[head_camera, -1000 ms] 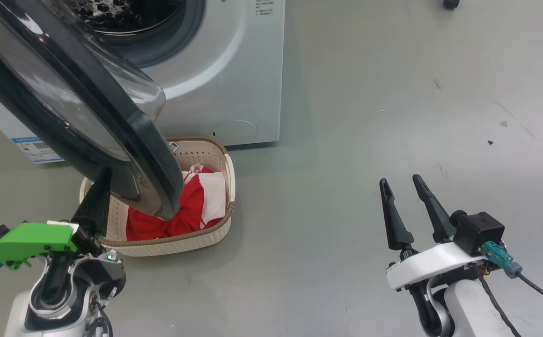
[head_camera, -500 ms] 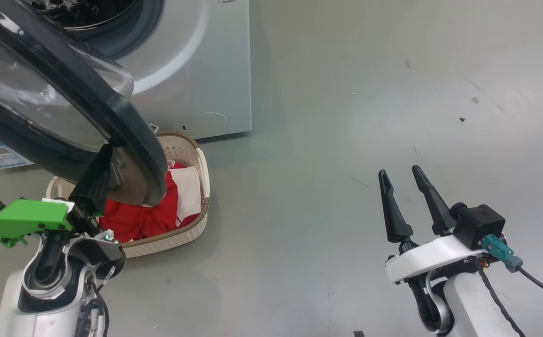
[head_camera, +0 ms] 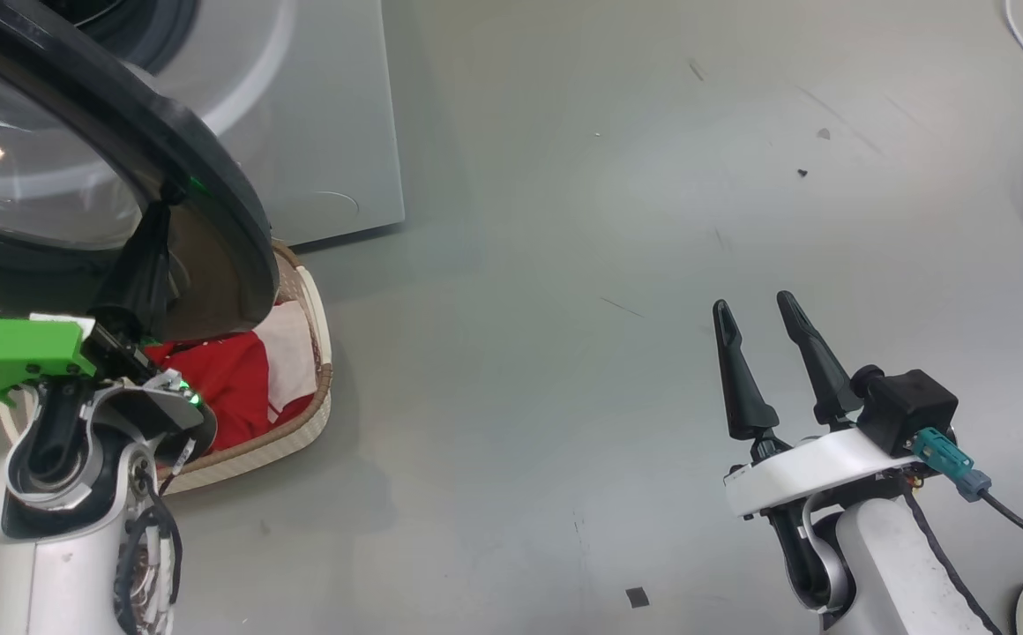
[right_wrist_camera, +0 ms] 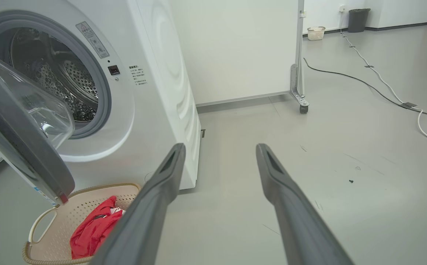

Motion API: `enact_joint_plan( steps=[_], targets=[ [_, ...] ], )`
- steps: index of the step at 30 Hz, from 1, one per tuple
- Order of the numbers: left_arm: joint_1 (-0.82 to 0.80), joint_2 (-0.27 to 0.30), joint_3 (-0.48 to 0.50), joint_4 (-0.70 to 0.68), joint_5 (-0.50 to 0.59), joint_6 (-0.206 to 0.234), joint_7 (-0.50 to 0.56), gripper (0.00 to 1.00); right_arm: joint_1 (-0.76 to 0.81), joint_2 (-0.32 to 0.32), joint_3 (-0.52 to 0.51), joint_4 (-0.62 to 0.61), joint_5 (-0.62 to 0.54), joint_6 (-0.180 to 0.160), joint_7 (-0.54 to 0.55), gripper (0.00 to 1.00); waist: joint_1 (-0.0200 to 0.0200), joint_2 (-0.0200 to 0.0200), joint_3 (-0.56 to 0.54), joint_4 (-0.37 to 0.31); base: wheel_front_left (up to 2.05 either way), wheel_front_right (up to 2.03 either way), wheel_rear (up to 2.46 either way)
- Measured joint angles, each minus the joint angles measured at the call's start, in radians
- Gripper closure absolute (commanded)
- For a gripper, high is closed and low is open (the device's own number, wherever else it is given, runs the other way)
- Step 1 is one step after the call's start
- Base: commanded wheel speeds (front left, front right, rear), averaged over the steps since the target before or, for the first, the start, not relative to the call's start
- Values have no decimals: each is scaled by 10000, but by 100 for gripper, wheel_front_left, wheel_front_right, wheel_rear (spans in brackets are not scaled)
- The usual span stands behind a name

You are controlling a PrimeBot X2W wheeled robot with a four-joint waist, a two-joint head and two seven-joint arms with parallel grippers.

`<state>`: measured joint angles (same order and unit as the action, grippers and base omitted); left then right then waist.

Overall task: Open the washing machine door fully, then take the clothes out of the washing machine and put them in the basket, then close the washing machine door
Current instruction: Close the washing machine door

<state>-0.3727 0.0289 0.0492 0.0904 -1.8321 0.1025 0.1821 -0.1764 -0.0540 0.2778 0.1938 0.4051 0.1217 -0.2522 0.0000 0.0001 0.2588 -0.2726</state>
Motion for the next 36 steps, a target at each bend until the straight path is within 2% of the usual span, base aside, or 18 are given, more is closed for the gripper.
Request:
enact_joint_plan(
  steps=[15,28,34,36],
  targets=[
    [-1251,134,-21,539,19,69,-174,100,-143,52,-150,-307,257,-2,-2,0,0,0,781,-748,0,0,0],
    [-1459,169,-416,1427,96,50,23,100,-213,67,-428,-307,205,-10,-2,0,0,0,667,-480,0,0,0],
    [-1194,198,-1076,1753,727,-407,307,100,-212,67,-516,-222,38,-8,-2,0,0,0,382,-111,0,0,0],
    [-797,332,-1567,1908,1306,-663,456,100,-211,67,-558,-167,-13,-8,-2,0,0,0,202,125,0,0,0]
  ],
)
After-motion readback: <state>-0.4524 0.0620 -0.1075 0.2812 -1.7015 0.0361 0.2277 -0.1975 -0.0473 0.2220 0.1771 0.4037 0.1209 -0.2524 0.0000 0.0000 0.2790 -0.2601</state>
